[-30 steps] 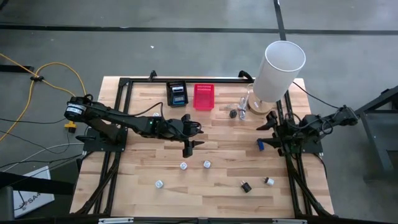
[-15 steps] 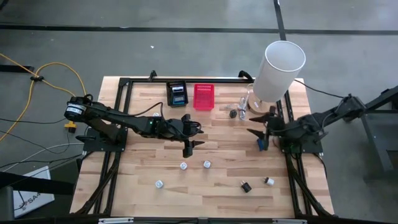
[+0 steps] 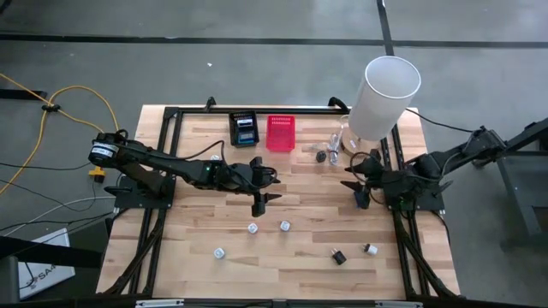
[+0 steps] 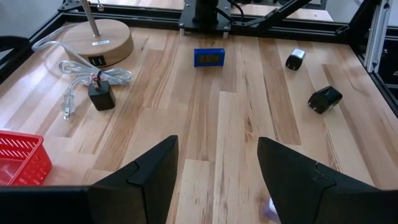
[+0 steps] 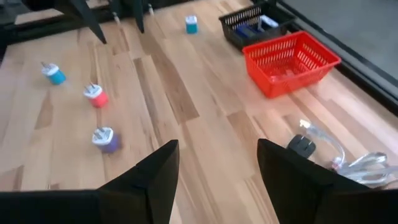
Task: Pick & Place Office items
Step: Put the blue digital timer into the black basket
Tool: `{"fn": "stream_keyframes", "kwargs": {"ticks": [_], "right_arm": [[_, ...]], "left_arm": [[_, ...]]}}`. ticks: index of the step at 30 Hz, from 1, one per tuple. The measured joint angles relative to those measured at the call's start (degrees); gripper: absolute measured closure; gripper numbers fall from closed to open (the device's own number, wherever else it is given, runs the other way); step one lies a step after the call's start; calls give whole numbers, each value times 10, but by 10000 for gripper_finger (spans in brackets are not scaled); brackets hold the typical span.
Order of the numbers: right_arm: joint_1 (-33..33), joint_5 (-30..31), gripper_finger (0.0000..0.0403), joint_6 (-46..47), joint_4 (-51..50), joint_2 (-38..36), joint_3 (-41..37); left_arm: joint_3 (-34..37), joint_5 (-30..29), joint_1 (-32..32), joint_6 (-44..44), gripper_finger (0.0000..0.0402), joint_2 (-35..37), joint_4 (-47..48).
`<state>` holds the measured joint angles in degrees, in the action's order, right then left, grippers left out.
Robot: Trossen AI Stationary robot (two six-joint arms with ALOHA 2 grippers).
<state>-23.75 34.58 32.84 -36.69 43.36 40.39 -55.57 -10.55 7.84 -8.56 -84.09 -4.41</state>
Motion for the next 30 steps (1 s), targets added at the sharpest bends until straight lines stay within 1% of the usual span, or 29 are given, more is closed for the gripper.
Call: {"fn": "stream_keyframes", "kwargs": {"ticks": [8, 12, 16, 20, 25, 28, 30], "right_arm": [[2, -9, 199, 74, -16, 51, 20], [2, -38, 200, 137, -76, 81, 49], [2, -68, 211, 219, -144, 134, 87], [2, -109, 226, 317, -222, 190, 116], [2, -189, 244, 423, -295, 243, 126], [3, -232, 252, 466, -325, 259, 126], [3, -251, 255, 478, -334, 266, 126]], "left_arm": [[0, 0, 0, 0, 187, 0, 0], [0, 0, 0, 0, 187, 0, 0], [0, 0, 0, 0, 187, 0, 0], [0, 0, 0, 0, 187, 0, 0], [0, 0, 0, 0, 187, 0, 0], [0, 0, 0, 0, 187, 0, 0], [0, 0, 0, 0, 187, 0, 0]]}}
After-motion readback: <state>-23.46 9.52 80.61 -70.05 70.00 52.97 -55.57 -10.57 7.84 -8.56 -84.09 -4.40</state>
